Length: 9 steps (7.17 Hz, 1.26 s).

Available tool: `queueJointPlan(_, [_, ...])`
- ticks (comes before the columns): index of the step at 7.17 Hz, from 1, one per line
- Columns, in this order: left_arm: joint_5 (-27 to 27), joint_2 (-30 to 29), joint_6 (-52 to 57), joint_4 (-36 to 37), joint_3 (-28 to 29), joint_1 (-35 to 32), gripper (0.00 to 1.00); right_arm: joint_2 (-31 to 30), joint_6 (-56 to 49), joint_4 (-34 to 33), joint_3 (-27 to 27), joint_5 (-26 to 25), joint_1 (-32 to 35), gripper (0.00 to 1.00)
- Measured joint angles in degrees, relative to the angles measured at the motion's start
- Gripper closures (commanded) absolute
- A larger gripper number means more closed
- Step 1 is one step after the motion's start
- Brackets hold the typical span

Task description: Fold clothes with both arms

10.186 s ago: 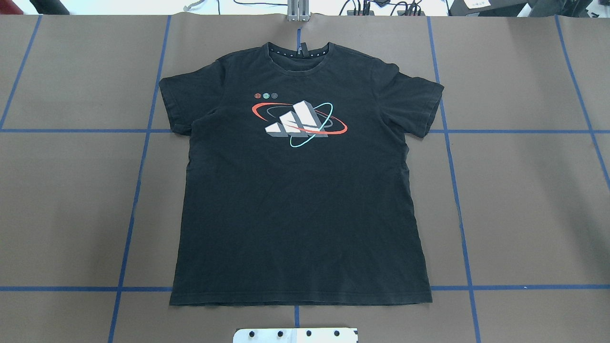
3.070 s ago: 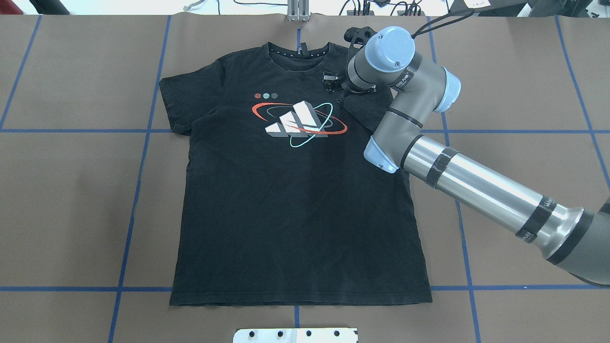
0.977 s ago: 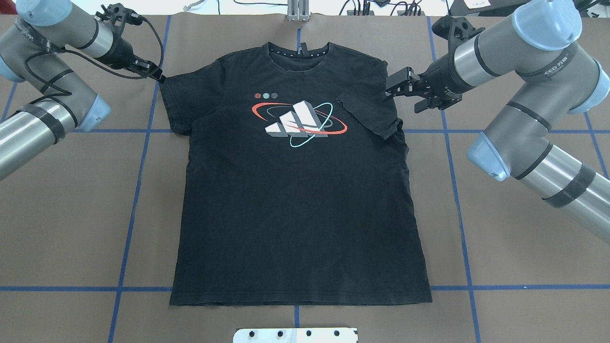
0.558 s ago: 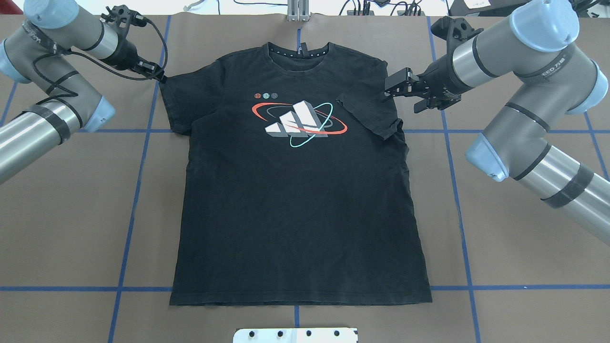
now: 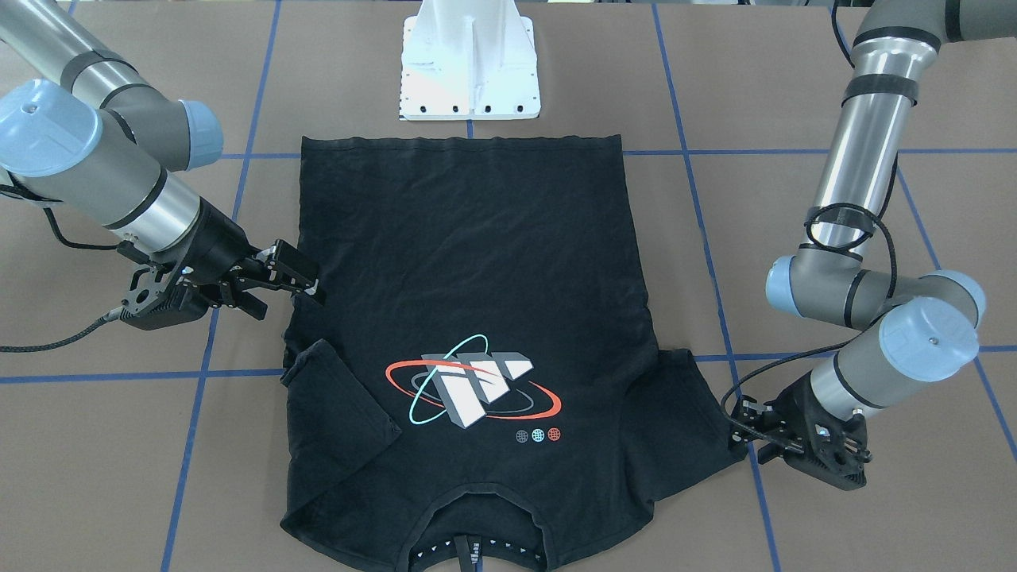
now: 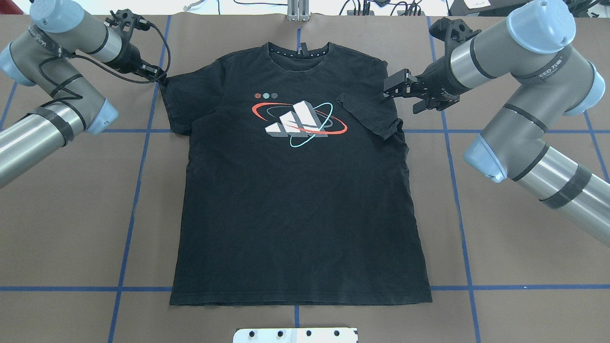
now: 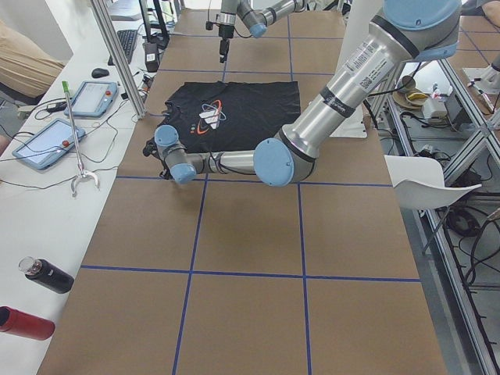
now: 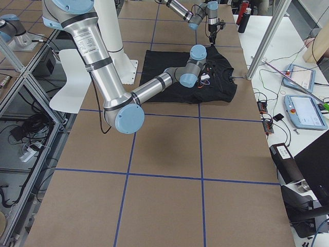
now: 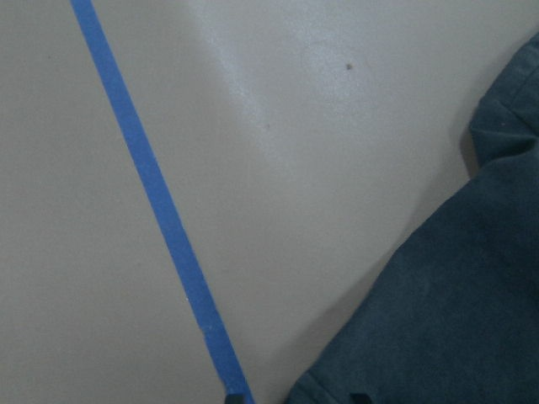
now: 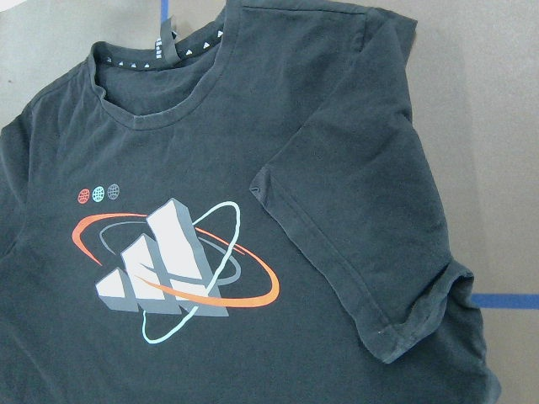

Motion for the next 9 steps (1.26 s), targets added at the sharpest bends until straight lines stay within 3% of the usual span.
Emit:
queueJointPlan(1, [0.4,-0.1,0.0,0.0,0.1,0.2,0.59,0.0,0.0,0.0,0.0,-0.1,-0.1,0.0])
queueJointPlan(2, [0.6,-0.1,0.0,-0.1,0.2,0.3,0.69,0.0,0.0,0.0,0.0,-0.2,-0.1,0.0])
queueJointPlan(3, [0.6,-0.1,0.0,-0.4,0.6,0.4,1.0,0.0,0.0,0.0,0.0,-0.2,-0.1,0.0])
queueJointPlan(6, [0.0,0.5,-1.8,-1.4,-0.3,0.2,1.0,0.0,-0.1,0.0,-0.1,-0.3,-0.2,0.0])
queueJointPlan(9, [-1.6,8.2,-3.8,-1.0,-11.9,-0.5,1.0,0.3,-0.2,0.0,-0.6,-0.4,-0.2,0.0])
